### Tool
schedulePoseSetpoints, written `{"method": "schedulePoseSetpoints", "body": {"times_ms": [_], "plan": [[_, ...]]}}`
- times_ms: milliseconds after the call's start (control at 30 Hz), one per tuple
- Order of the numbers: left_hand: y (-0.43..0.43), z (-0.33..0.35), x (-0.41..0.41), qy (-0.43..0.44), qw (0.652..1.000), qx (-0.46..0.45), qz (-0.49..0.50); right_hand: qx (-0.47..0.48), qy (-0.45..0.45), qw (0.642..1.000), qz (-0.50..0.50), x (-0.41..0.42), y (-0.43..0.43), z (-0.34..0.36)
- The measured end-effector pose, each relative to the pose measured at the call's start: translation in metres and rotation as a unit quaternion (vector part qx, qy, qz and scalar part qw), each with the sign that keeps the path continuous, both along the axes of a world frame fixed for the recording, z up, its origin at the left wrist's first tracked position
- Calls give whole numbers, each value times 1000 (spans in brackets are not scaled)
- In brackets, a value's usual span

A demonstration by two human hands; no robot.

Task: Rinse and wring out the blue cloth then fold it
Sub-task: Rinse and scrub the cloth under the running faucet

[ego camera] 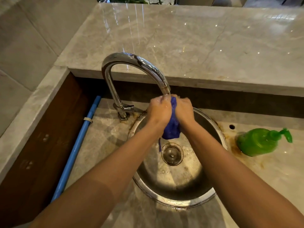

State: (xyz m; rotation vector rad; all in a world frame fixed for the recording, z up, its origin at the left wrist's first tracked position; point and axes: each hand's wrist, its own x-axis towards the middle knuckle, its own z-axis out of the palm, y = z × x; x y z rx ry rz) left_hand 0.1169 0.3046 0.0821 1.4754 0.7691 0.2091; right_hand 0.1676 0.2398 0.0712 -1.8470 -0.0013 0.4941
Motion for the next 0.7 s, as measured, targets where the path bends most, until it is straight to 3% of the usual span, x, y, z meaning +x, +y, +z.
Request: {"method": "schedulePoseSetpoints", "body": {"times_ms": [67, 167, 233, 367, 467, 600, 700], "plan": [[18, 5, 11, 15, 999, 10, 38, 56, 19, 998, -21, -20, 2, -3], [26, 6, 23, 42, 983, -133, 120, 75, -68, 995, -17, -33, 10, 3], [11, -2, 17, 44, 972, -202, 110, 54, -114, 992, -30, -17, 14, 8], [-5, -13, -2, 44, 992, -110, 44, 41, -44, 997, -41, 8, 7, 3], [16, -4, 12, 52, 994, -33, 91, 44, -43, 998, -29, -17, 6, -6], [19, 4, 18, 50, 969, -199, 138, 43, -147, 988, -10, -34, 14, 4], [-2, -1, 0, 36, 991, -106, 71, 25, -92, 994, -50, -1, 13, 10]]}}
